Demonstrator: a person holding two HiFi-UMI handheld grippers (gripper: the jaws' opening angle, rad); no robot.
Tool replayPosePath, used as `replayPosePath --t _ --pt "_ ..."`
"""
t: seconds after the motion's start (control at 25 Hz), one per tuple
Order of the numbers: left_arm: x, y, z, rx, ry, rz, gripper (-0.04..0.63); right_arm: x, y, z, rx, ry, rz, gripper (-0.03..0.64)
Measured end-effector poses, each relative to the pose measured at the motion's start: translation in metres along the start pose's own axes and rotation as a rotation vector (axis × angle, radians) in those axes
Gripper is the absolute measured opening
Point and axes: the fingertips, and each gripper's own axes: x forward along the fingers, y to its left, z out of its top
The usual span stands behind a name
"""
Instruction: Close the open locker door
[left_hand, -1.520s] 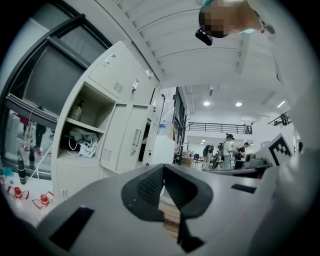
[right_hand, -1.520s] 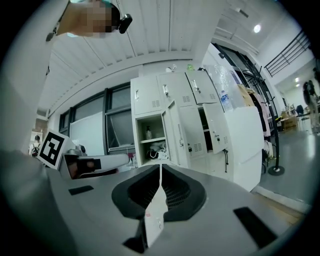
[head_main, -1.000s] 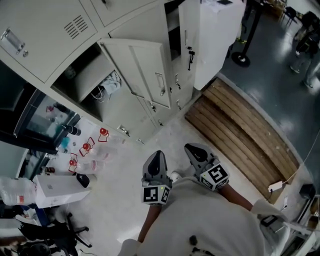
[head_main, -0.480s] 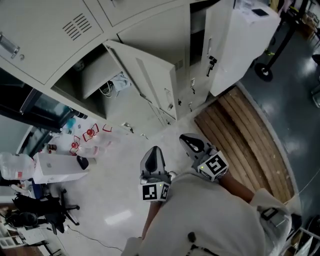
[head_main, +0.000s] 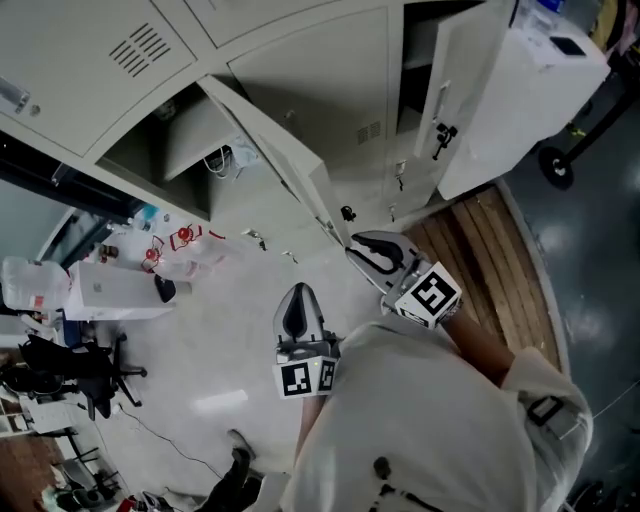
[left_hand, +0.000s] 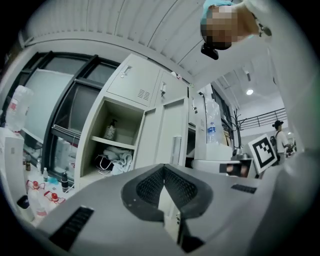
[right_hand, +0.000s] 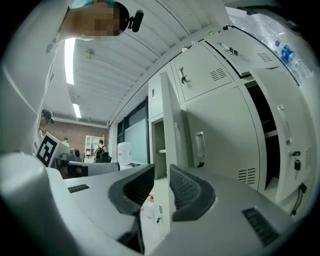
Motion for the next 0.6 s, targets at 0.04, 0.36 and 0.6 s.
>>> replayPosePath --t 0.04,0.36,0.6 --pt "0.000 -0.002 -0.002 0.002 0.002 0.022 0.008 0.002 -0.004 0.003 0.003 -0.002 0.030 0.111" --pt "-0.003 -0.012 -0.012 0.016 0.012 0.150 0.008 0.021 -0.027 0.025 -0.032 -0.027 0.229 0.178" --pt "-0.004 -0.015 -0.014 0.030 0.005 0.206 0.008 0.034 -0.024 0.021 -0.079 0.017 0.353 0.184"
